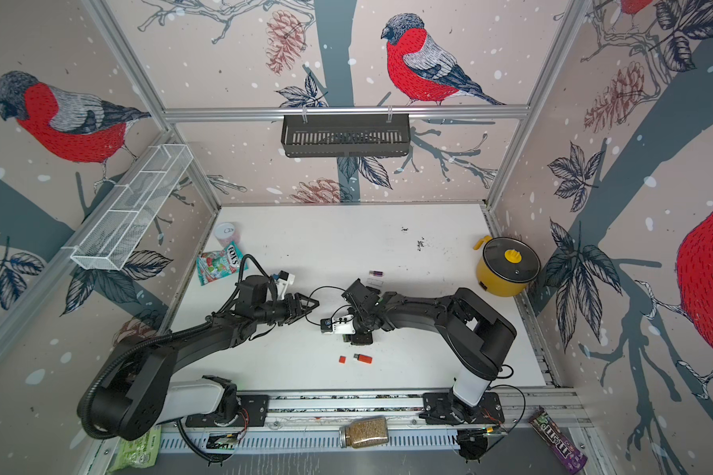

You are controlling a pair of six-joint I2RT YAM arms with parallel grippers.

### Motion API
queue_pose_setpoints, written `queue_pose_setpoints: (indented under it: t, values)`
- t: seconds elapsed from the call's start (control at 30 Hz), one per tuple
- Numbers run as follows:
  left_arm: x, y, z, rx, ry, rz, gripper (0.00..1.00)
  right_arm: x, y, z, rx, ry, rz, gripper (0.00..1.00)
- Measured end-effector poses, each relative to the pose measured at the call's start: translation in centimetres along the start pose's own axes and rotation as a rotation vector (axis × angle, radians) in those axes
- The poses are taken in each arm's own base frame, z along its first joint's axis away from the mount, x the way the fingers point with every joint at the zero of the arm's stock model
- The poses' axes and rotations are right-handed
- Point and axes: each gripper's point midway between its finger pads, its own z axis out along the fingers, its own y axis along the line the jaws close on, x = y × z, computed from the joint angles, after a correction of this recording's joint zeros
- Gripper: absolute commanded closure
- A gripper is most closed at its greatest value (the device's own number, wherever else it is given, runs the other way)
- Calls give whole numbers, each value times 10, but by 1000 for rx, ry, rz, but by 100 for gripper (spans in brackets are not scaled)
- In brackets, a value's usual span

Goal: Close the usb drive cover
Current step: Pick up the cover from the center of the board.

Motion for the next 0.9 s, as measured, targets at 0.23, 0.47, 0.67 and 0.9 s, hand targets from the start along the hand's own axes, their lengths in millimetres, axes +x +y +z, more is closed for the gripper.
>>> queue_pose_setpoints:
  t: [0.23, 0.47, 0.67, 0.9]
  values:
    - [0, 0, 0, 0, 1, -4, 45, 4, -5, -1, -10, -2, 26, 70]
    - [0, 1, 1, -2, 3, -7, 44, 1, -8, 2, -31, -8, 41, 71]
    - [0, 1, 1, -2, 3, -7, 45, 0, -9, 2, -33, -8, 42, 65]
    - [0, 1, 1, -2, 3, -7, 44, 6, -11, -1, -41, -3, 66, 65]
